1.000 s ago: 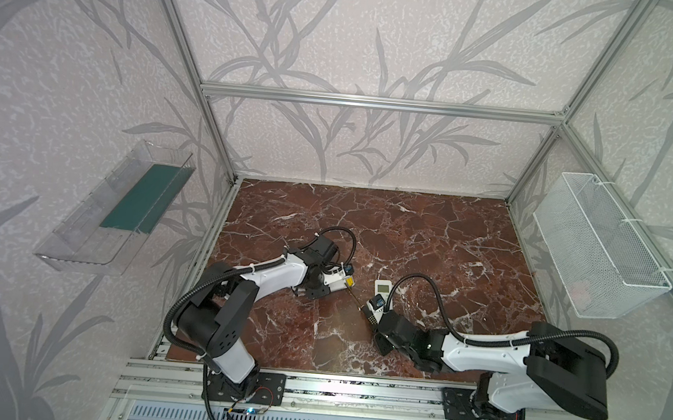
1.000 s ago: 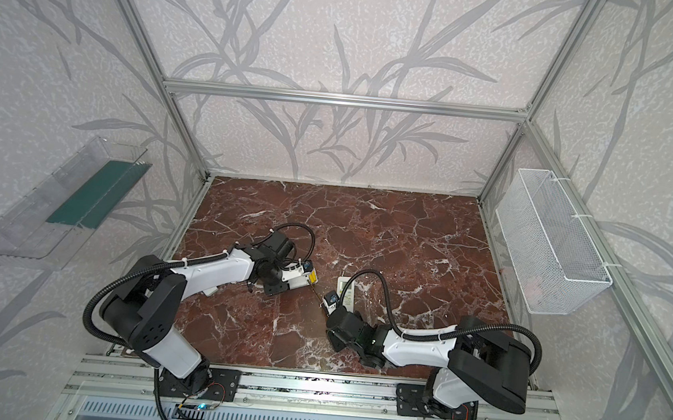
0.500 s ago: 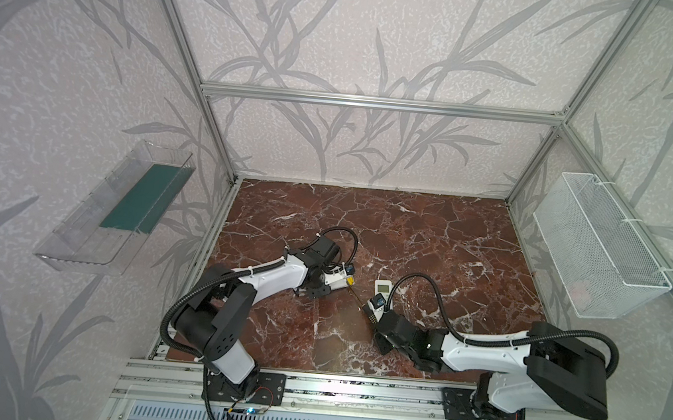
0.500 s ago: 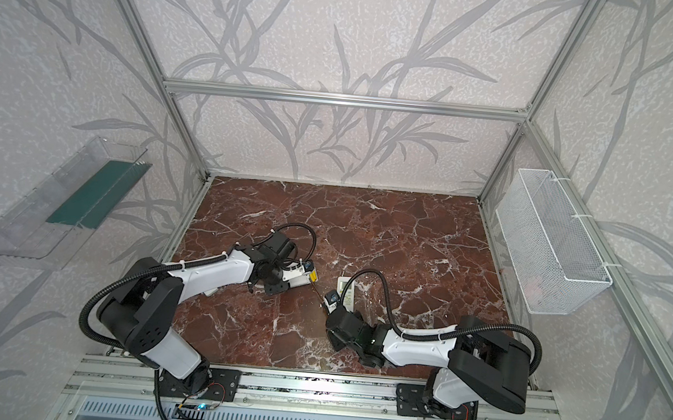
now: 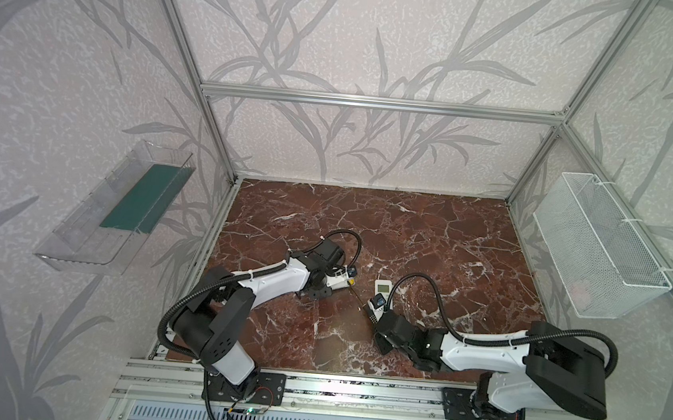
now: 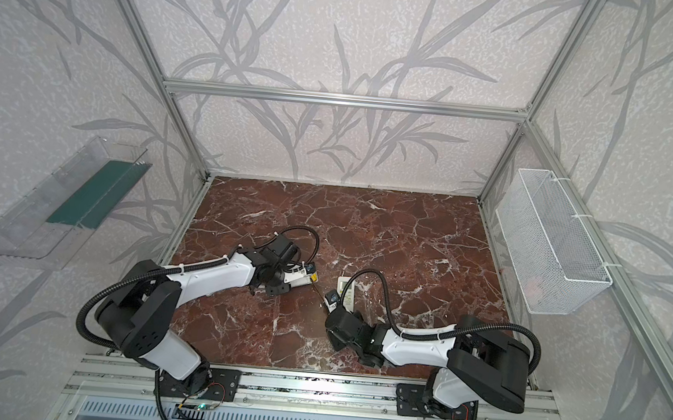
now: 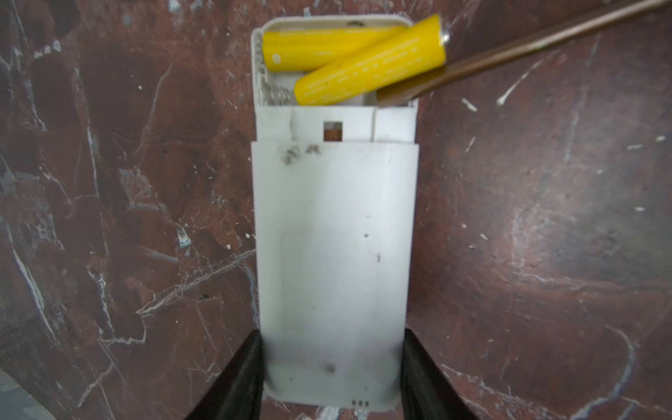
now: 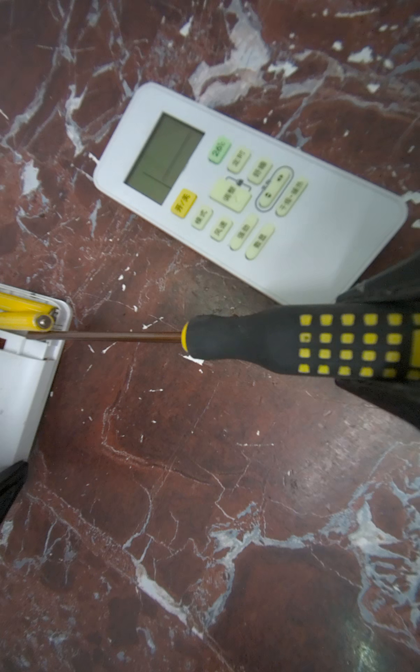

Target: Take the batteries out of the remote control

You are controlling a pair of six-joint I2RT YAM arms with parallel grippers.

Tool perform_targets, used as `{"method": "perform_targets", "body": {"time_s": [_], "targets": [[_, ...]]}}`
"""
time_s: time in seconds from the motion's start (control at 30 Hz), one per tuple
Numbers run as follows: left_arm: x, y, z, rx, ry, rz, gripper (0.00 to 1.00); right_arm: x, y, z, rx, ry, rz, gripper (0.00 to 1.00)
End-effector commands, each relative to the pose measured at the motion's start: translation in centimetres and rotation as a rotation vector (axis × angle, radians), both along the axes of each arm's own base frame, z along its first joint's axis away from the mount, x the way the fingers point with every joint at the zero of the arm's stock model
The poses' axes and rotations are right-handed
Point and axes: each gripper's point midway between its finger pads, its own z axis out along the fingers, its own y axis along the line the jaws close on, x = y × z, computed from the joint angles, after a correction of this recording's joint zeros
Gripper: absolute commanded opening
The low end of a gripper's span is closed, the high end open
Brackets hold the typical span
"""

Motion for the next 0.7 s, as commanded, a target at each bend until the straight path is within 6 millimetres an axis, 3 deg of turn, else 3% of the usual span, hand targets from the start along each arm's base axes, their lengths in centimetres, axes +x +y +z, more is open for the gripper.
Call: {"method": "perform_targets", "body": {"time_s": [0.0, 0.43, 0.67], "targets": [[-0.7, 0.4, 0.6, 0.024, -0.014, -0.022, 0.52, 0.8, 0.3, 0.9, 0.016, -0.024, -0.028, 0.00], [-0.8, -0.2, 1.7, 0.047, -0.078, -0.087, 0.52, 0.9, 0.2, 0.8, 0.017, -0.027, -0.035, 0.00], [-1.9, -0.8, 0.6, 0.036, -0.006, -0.090, 0.52, 1.0, 0.2, 1.0, 0.024, -0.034, -0.039, 0.00]]}}
